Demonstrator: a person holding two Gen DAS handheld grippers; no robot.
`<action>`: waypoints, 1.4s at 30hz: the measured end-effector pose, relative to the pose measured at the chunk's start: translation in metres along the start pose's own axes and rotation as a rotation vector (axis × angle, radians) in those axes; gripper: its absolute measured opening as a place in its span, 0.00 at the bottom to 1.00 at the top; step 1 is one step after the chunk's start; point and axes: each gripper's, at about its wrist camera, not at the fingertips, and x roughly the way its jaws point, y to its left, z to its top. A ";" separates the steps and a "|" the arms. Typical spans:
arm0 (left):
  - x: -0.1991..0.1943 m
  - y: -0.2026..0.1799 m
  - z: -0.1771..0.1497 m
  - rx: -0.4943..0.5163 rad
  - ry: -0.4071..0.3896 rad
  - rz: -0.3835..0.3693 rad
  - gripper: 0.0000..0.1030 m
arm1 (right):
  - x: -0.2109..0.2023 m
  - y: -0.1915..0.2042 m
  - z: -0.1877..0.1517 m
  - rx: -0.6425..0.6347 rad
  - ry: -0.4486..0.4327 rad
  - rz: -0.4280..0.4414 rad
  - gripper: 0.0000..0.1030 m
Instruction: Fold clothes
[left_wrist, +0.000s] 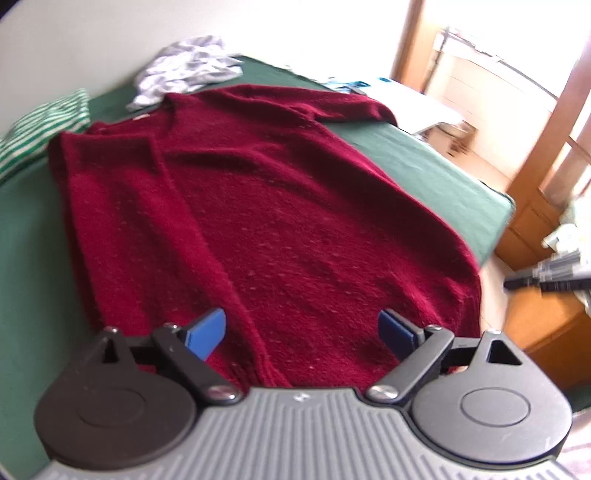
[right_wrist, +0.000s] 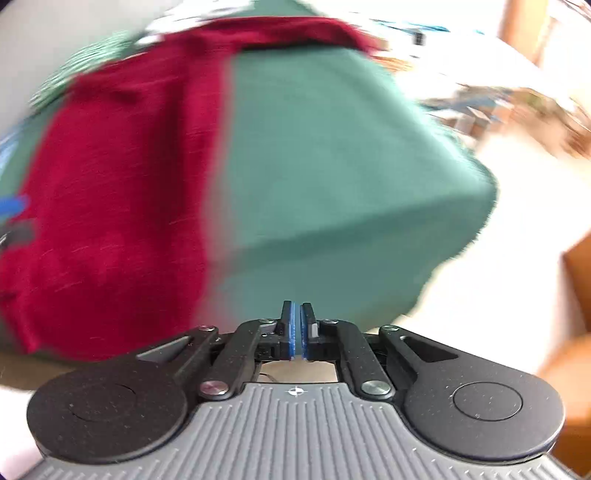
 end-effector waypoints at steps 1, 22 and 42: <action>0.000 -0.003 0.001 0.028 -0.007 -0.007 0.88 | -0.001 -0.002 0.005 0.034 -0.006 0.038 0.23; 0.092 -0.094 0.070 0.138 0.115 -0.127 0.58 | 0.057 -0.040 0.148 0.026 -0.102 0.365 0.22; 0.122 -0.090 0.140 -0.141 0.033 0.174 0.81 | 0.093 -0.084 0.279 -0.116 -0.379 0.193 0.05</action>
